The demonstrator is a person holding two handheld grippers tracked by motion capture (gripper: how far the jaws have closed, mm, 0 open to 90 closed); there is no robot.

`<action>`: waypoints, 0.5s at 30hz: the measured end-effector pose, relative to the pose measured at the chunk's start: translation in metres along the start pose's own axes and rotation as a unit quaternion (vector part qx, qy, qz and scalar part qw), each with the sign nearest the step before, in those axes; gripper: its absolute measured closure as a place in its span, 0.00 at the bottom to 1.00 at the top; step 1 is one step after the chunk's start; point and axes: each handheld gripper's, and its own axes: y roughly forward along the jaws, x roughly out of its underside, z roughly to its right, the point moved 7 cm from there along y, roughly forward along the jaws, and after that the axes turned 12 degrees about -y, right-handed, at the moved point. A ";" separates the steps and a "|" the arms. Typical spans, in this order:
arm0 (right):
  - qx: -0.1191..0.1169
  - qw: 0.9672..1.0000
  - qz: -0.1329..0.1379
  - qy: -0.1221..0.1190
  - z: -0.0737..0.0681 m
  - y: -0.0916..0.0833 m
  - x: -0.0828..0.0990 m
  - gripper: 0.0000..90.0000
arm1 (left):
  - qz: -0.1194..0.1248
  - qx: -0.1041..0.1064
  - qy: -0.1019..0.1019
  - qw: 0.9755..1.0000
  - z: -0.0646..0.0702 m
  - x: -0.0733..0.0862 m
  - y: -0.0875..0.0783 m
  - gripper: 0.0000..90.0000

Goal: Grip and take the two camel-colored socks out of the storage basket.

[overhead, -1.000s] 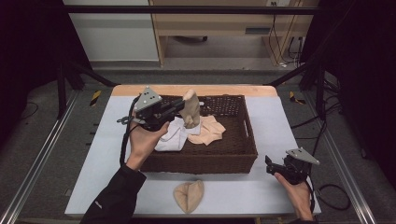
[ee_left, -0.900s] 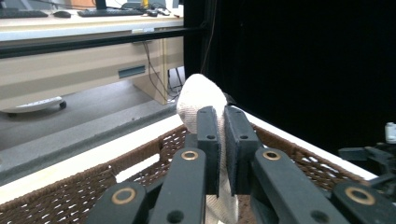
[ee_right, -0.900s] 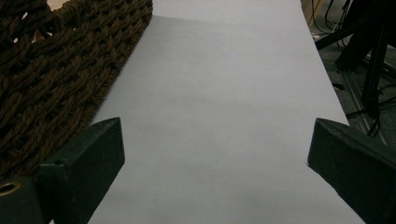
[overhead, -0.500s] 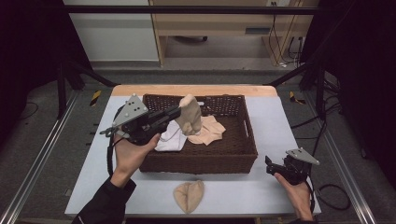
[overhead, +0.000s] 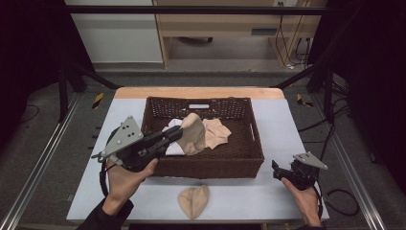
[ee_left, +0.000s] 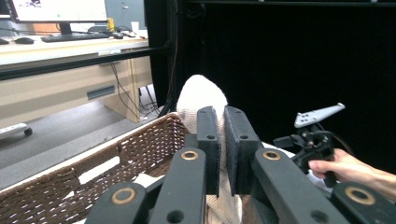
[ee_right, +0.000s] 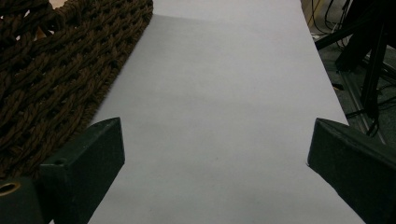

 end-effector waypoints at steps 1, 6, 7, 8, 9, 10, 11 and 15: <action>0.000 1.000 0.000 0.000 0.000 0.000 0.000 0.05 | 0.000 0.003 0.001 1.000 0.003 0.001 -0.002 0.94; 0.001 1.000 0.000 0.000 0.000 0.000 0.000 0.05 | -0.007 0.017 0.010 1.000 0.015 0.008 -0.010 0.94; 0.000 1.000 0.000 0.000 0.000 0.000 0.000 0.05 | -0.010 0.018 0.012 1.000 0.017 0.010 -0.011 0.94; 0.000 1.000 0.001 0.001 0.000 -0.001 0.000 0.05 | -0.013 0.019 0.013 1.000 0.018 0.013 -0.012 0.94; 0.000 1.000 0.001 0.001 0.000 -0.001 0.000 0.05 | -0.021 0.023 0.014 0.999 0.021 0.019 -0.014 0.94; 0.000 1.000 0.001 0.001 0.000 -0.001 0.000 0.05 | -0.021 0.023 0.014 0.999 0.021 0.019 -0.014 0.94; 0.000 1.000 0.001 0.001 0.000 -0.001 0.000 0.05 | -0.030 0.025 0.015 0.999 0.023 0.027 -0.014 0.94; 0.000 1.000 0.001 0.000 0.000 -0.001 0.000 0.05 | -0.046 0.029 0.010 0.998 0.025 0.042 -0.014 0.94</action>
